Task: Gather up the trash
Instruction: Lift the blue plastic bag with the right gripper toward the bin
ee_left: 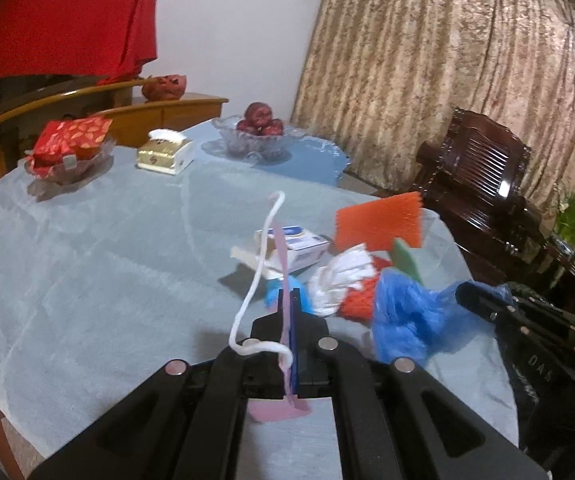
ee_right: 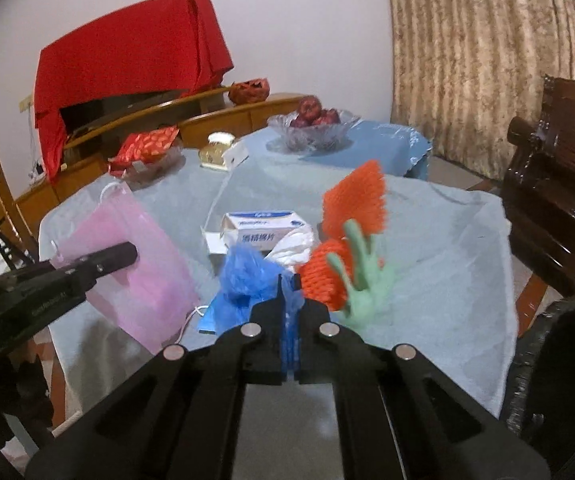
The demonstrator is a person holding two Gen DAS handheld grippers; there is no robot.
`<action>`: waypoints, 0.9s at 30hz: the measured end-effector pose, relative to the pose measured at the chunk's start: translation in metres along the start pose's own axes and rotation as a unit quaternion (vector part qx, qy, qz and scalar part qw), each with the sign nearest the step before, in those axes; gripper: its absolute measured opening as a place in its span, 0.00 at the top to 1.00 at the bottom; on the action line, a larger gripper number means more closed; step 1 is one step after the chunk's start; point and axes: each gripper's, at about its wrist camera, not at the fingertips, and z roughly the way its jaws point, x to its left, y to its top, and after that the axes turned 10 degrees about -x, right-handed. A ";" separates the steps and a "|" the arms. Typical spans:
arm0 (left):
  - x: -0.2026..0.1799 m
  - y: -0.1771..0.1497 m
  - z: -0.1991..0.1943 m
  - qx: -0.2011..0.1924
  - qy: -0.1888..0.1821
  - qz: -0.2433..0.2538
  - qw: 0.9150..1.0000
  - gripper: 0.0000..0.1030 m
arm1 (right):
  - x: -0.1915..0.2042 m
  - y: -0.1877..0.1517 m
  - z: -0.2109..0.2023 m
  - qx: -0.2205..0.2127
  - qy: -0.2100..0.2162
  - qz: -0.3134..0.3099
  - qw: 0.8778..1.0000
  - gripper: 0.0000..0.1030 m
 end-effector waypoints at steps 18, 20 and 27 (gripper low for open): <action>-0.012 -0.028 0.012 0.041 -0.004 0.015 0.999 0.99 | -0.019 -0.047 0.023 0.081 0.000 0.031 0.996 0.79; -0.011 -0.032 0.013 0.044 -0.002 0.016 0.999 0.99 | -0.016 -0.052 0.028 0.090 0.002 0.032 0.995 0.63; 0.000 -0.046 0.023 0.064 0.013 0.016 0.998 0.99 | -0.004 -0.063 0.043 0.112 0.018 0.031 0.993 0.51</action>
